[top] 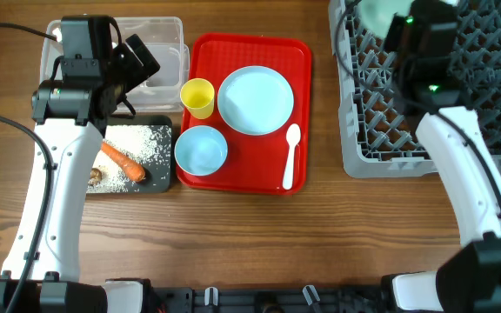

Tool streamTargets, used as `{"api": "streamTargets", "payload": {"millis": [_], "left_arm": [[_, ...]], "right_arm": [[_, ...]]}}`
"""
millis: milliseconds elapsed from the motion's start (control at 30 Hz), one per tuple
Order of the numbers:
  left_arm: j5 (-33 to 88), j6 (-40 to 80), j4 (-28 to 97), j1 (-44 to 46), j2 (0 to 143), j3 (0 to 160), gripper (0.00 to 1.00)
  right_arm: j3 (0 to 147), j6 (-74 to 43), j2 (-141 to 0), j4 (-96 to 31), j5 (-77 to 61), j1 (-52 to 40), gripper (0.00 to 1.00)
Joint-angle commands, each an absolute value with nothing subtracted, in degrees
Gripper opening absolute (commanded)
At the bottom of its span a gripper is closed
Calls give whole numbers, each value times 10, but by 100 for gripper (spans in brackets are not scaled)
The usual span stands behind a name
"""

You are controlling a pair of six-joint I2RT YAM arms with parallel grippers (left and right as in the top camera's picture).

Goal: Sort waste into correct bins and load items into the dishwasher rack
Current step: 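Carry the green bowl into the dish rack and release it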

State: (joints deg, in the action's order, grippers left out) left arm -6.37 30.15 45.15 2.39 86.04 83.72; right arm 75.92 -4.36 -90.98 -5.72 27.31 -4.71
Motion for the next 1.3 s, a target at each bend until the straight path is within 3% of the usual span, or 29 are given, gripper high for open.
{"api": "streamTargets", "payload": {"millis": [0, 167, 433, 1267], "left_arm": [[-69, 305, 451, 20, 861, 836, 100], [-69, 305, 451, 20, 861, 836, 100], [-69, 305, 451, 20, 861, 836, 100], [-69, 305, 451, 20, 861, 836, 100]], "right_arm": [[764, 23, -981, 4, 288, -26, 4], [764, 128, -1062, 138, 406, -13, 4], [764, 357, -1134, 309, 405, 30, 4], [764, 373, -1208, 319, 368, 67, 4]]}}
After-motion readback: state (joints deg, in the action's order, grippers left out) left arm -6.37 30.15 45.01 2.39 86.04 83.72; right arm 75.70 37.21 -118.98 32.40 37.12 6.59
